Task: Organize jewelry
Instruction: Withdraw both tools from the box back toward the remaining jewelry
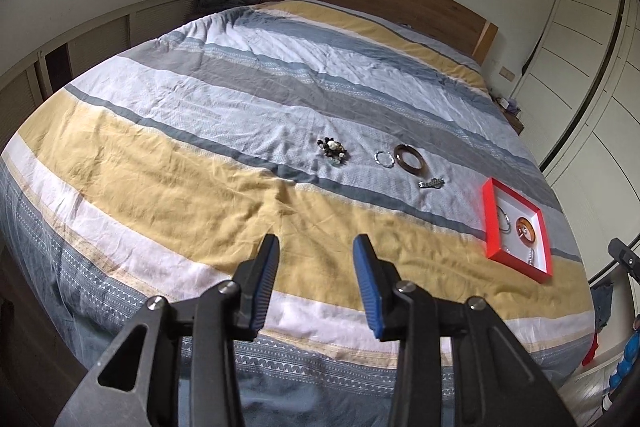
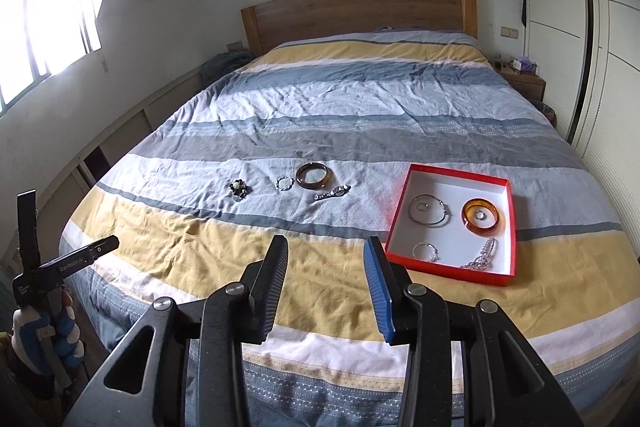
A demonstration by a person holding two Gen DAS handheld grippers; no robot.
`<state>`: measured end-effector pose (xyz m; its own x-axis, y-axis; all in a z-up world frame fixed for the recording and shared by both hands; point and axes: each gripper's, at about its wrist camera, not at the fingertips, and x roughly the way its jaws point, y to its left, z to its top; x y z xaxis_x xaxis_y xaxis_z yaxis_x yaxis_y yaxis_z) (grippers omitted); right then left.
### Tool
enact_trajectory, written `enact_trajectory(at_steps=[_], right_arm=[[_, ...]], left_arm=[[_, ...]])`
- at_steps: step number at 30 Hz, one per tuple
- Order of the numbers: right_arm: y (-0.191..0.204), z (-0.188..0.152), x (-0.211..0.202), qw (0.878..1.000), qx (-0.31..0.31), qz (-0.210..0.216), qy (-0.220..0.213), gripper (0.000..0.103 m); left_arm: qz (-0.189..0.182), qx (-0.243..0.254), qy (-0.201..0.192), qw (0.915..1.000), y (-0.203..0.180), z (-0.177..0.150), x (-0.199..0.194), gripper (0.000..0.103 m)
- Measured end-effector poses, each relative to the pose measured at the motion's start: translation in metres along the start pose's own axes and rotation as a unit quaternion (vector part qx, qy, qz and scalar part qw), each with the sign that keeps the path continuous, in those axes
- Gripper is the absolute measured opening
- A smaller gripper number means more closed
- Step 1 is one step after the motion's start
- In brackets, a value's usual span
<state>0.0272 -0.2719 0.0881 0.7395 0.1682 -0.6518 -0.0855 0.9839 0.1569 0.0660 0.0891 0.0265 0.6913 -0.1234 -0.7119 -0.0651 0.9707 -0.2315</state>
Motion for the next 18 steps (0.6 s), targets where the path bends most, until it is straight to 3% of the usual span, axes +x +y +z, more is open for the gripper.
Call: enact_trajectory(at_steps=[10,18], right_arm=[[-0.007,-0.009,0.072,0.998,0.000,0.007,0.060,0.040],[-0.004,-0.024,0.131,0.994,-0.002,0.028,0.110,0.040]], left_arm=[[0.015,-0.027,0.054,0.9981,0.017,-0.012,0.067,0.037],[0.042,-0.013,0.084,0.9955,0.012,-0.018,0.113,0.037]])
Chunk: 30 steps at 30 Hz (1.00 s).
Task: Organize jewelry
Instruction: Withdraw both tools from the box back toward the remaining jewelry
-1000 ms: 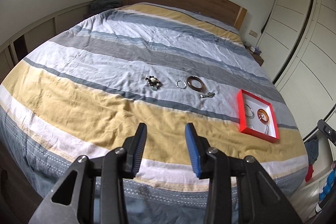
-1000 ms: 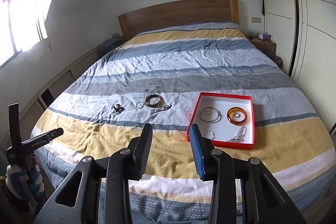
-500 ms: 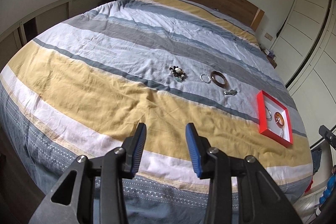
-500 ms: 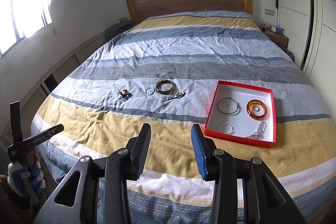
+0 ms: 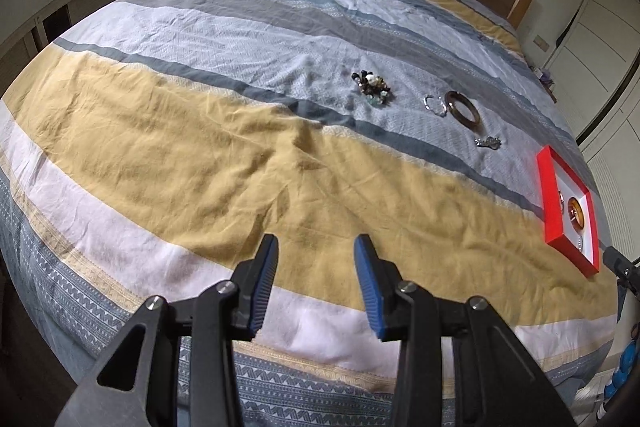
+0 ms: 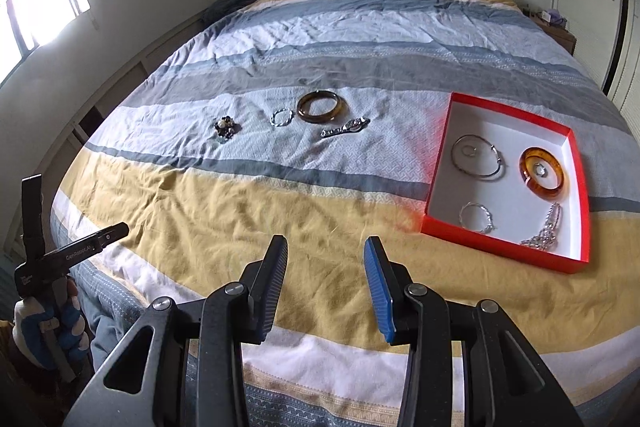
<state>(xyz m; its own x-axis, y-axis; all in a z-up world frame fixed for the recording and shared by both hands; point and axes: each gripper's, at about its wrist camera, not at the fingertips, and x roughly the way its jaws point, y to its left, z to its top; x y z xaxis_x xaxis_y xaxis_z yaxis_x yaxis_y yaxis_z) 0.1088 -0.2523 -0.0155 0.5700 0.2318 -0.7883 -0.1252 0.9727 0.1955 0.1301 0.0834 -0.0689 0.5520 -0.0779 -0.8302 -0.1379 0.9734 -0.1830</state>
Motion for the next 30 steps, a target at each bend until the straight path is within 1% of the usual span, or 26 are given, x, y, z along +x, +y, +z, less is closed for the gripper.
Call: enact_trajectory(at_steps=[8,14,16,18,20,25,30], right_arm=[[-0.004,-0.003,0.039,0.999,0.004,0.013,0.036,0.040],[0.001,-0.007,0.054,0.998,-0.002,0.017,0.054,0.046],[0.004,-0.008,0.059,0.998,-0.006,0.018,0.060,0.046],[0.007,-0.008,0.064,0.998,-0.011,0.019,0.064,0.047],[0.010,-0.009,0.069,0.997,-0.014,0.020,0.070,0.047],[0.017,-0.006,0.081,0.996,-0.025,0.023,0.080,0.047],[0.020,0.000,0.094,0.995,-0.033,0.027,0.088,0.047]], left_arm=[[0.018,0.024,0.003,0.9995,-0.022,0.005,0.020,0.037],[0.018,0.044,0.001,0.9989,-0.038,0.005,0.025,0.038],[0.020,0.054,0.000,0.9983,-0.043,0.005,0.025,0.038],[0.021,0.063,-0.001,0.9978,-0.048,0.005,0.026,0.042],[0.020,0.071,-0.004,0.9973,-0.051,0.006,0.026,0.043],[0.013,0.076,-0.008,0.9970,-0.055,0.012,0.028,0.043],[0.016,0.075,-0.012,0.9970,-0.054,0.020,0.034,0.043]])
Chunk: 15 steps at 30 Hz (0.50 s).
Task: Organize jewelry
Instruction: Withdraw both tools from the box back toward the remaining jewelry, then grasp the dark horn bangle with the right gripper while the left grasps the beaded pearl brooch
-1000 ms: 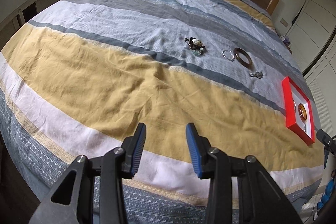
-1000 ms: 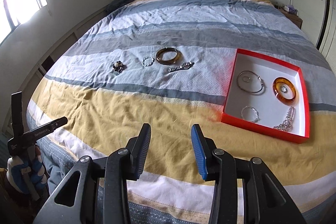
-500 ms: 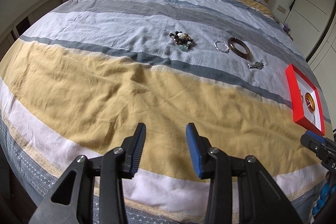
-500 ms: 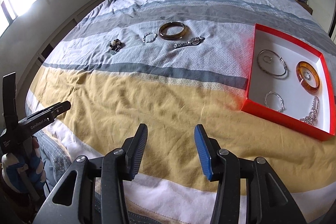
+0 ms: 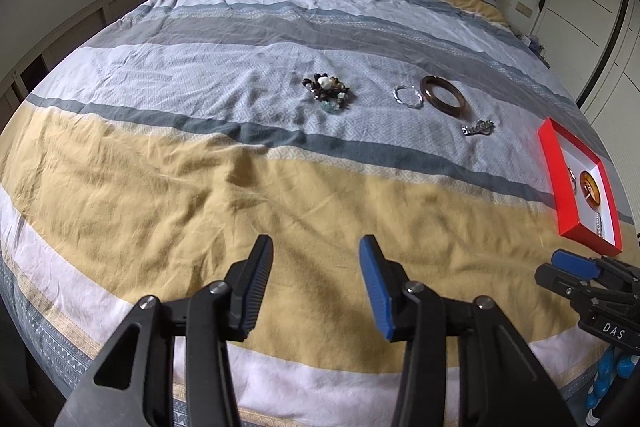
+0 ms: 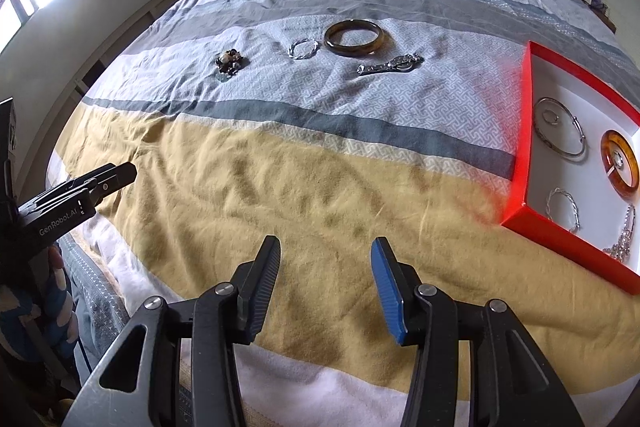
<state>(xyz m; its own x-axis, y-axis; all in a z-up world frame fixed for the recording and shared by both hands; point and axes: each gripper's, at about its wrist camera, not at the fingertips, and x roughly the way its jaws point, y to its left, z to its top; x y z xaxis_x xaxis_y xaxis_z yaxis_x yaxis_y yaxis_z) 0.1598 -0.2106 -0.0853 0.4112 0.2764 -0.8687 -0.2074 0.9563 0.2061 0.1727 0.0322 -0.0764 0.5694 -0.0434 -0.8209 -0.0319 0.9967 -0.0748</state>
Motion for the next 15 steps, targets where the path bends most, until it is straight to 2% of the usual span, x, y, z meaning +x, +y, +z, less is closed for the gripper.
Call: enact_trajectory(at_steps=[9,15], right_arm=[[0.006,0.024,0.022,1.000,-0.016,0.009,0.004,0.047],[0.004,0.062,0.034,0.999,-0.024,0.016,-0.014,0.047]], left_arm=[[0.010,-0.001,-0.001,1.0000,0.005,0.016,0.019,0.043],[0.000,-0.021,-0.004,0.9998,0.011,0.042,0.043,0.043]])
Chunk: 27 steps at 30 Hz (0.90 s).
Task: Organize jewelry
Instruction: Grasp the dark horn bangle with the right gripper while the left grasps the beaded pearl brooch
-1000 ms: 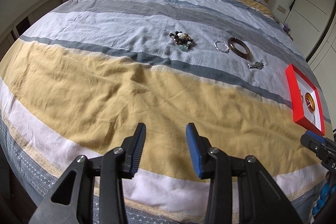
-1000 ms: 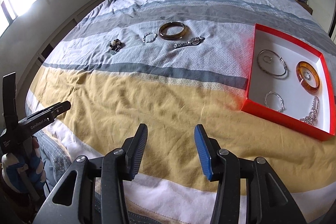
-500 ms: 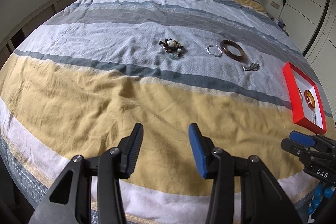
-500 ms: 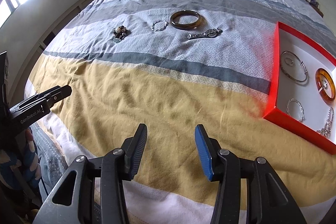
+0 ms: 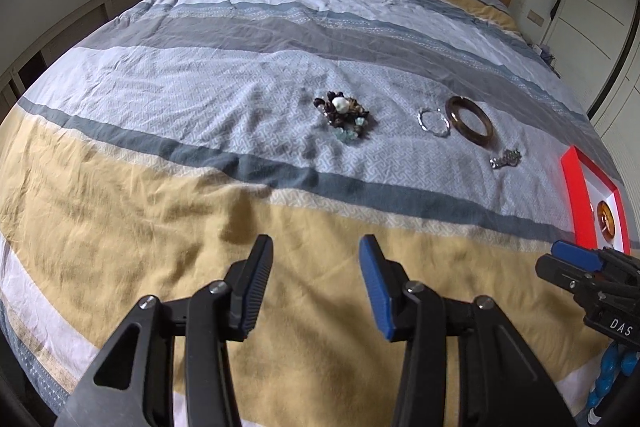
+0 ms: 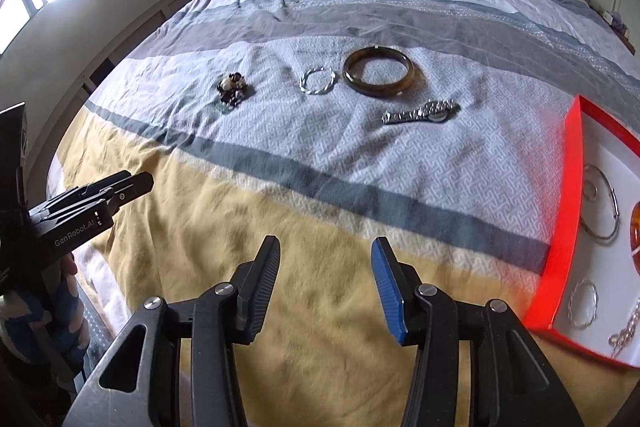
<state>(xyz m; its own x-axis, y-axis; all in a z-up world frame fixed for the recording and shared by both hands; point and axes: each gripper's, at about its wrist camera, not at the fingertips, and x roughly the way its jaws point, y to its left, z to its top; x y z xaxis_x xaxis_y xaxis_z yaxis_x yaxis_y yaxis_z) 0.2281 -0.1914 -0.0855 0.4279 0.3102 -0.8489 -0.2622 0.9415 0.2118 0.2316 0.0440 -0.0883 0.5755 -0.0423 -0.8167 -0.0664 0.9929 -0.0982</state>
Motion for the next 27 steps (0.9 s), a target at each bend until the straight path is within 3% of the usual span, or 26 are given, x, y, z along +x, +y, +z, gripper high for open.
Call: enact_trajectory(at_steps=[2,5,8,12,22,24,27], right_arm=[[-0.006,0.019,0.005,1.000,0.002,-0.004,-0.011,0.047],[-0.020,0.050,0.012,0.999,0.015,-0.012,-0.034,0.051],[-0.035,0.080,0.021,0.998,0.029,-0.025,-0.057,0.057],[-0.051,0.113,0.041,0.996,0.038,-0.037,-0.068,0.057],[-0.079,0.137,0.109,0.996,0.068,-0.048,-0.037,0.057],[-0.076,0.135,0.116,0.996,0.063,-0.055,-0.036,0.053],[-0.069,0.135,0.121,0.996,0.046,-0.062,-0.038,0.027]], left_arm=[[-0.012,-0.014,-0.006,0.9998,0.002,0.014,0.009,0.044],[-0.025,-0.025,-0.016,0.9992,0.000,0.038,0.026,0.054],[-0.031,-0.027,-0.018,0.9990,-0.002,0.060,0.049,0.055],[-0.026,-0.030,-0.007,0.9992,-0.006,0.080,0.084,0.055],[-0.017,-0.021,-0.009,0.9996,-0.011,0.092,0.128,0.055],[-0.025,-0.028,-0.016,0.9992,-0.008,0.090,0.129,0.055],[-0.037,-0.037,-0.025,0.9983,-0.002,0.087,0.127,0.052]])
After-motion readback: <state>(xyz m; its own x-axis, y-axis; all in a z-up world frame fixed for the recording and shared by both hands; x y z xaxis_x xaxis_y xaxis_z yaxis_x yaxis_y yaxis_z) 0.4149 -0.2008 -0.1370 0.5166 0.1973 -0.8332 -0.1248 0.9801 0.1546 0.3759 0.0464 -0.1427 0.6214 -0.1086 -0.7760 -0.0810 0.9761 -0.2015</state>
